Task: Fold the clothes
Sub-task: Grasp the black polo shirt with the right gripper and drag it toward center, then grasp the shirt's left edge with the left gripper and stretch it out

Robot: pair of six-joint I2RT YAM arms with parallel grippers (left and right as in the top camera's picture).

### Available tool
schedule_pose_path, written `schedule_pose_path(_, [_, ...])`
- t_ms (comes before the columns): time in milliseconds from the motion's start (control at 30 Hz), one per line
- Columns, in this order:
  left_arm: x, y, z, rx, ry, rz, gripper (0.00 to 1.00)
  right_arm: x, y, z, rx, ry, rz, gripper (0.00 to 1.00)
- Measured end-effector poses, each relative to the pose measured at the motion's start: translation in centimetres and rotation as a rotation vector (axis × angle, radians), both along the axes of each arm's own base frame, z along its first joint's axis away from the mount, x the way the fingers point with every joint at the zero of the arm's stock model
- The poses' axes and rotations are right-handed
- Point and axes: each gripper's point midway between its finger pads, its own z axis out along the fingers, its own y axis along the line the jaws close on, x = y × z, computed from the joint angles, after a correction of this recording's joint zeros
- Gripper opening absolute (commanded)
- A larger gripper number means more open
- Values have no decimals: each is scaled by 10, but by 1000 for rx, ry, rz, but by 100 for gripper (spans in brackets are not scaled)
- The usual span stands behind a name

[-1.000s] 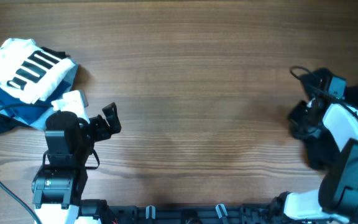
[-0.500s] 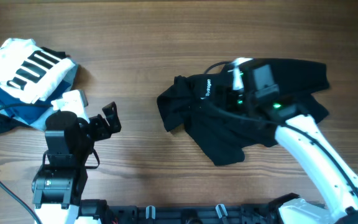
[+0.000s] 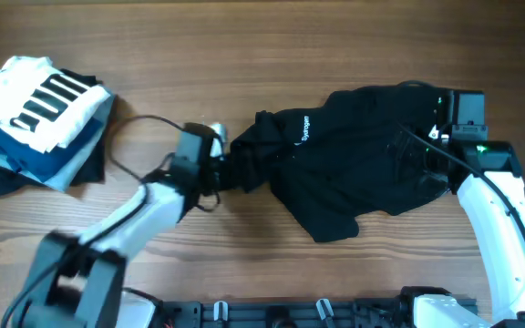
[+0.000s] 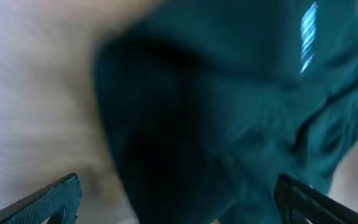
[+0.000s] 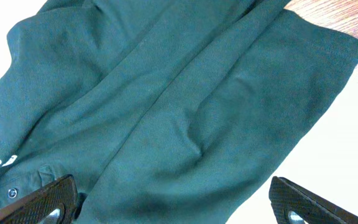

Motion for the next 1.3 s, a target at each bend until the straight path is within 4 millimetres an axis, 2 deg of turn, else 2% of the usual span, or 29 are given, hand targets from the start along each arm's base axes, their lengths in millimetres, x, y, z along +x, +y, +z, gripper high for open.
schedule_pose_path(33, [-10,-12,-12,-24,69,-8,98,0,0,0,-1,0,3,100])
schedule_pose_path(67, [-12,-25,-10,-64,89,-14,87,0,0,0,-1,-1,3,100])
schedule_pose_path(100, [-18,-35,-12,-90,121,-22,62,1,0,0,-2,-2,3,100])
schedule_pose_path(133, [-21,-38,-13,-99,136,-25,16,1,0,0,-2,-3,3,100])
schedule_pose_path(167, [-22,-40,-15,-103,152,-16,4,1,0,0,-2,-3,3,100])
schedule_pose_path(267, [-10,-40,-15,-112,113,13,4,1,0,0,-2,-3,3,100])
schedule_pose_path(333, [8,-21,-15,-81,73,86,4,0,0,0,-1,1,3,100])
schedule_pose_path(367, [22,0,-13,-47,32,148,4,-1,0,-1,-1,6,3,100])
schedule_pose_path(400, [42,31,-3,-20,-29,232,4,-2,0,-1,-2,8,3,100])
schedule_pose_path(433, [66,72,16,15,-113,341,4,-2,0,-1,-2,8,3,100])
schedule_pose_path(467, [84,104,34,32,-177,424,18,-2,0,-1,-1,9,3,100])
schedule_pose_path(500, [95,127,47,35,-212,479,89,-2,0,-1,-2,8,3,99])
schedule_pose_path(533, [110,159,67,38,-264,552,100,-2,0,-1,-2,9,3,100])
schedule_pose_path(567, [116,176,79,35,-291,588,100,-2,0,-1,-2,9,5,100])
schedule_pose_path(600, [112,181,80,29,-261,591,100,-2,0,-1,-3,9,8,100])
schedule_pose_path(633, [100,177,70,32,-190,576,100,-2,0,-1,-5,10,10,100])
schedule_pose_path(667, [78,170,51,42,-62,555,100,-2,0,-1,-6,10,14,100])
schedule_pose_path(700, [46,162,29,61,92,530,100,-3,0,-1,-8,16,18,100])
schedule_pose_path(767, [6,158,10,97,277,516,100,-7,0,-3,-8,34,25,100])
schedule_pose_path(800, [-21,159,1,137,389,517,94,-10,2,-4,1,45,33,100])
schedule_pose_path(833, [-31,161,-2,160,427,520,87,-11,4,-5,11,51,40,100])
schedule_pose_path(967, [-37,169,-13,210,421,531,67,-24,26,-13,126,103,87,100])
schedule_pose_path(1067, [-36,170,-23,210,391,532,66,-50,37,-48,202,212,76,100])
schedule_pose_path(1100, [-31,170,-25,208,361,524,65,-53,39,-54,212,225,73,100])
schedule_pose_path(1133, [-25,171,-25,209,321,507,55,-55,40,-58,217,233,68,100])
schedule_pose_path(1167, [-22,171,-26,217,293,482,54,-58,41,-63,227,241,57,100])
schedule_pose_path(1233, [-13,168,-24,210,238,439,62,-59,41,-67,230,245,54,100])
schedule_pose_path(1300, [-12,160,-22,208,214,382,60,-60,42,-67,234,248,53,100])
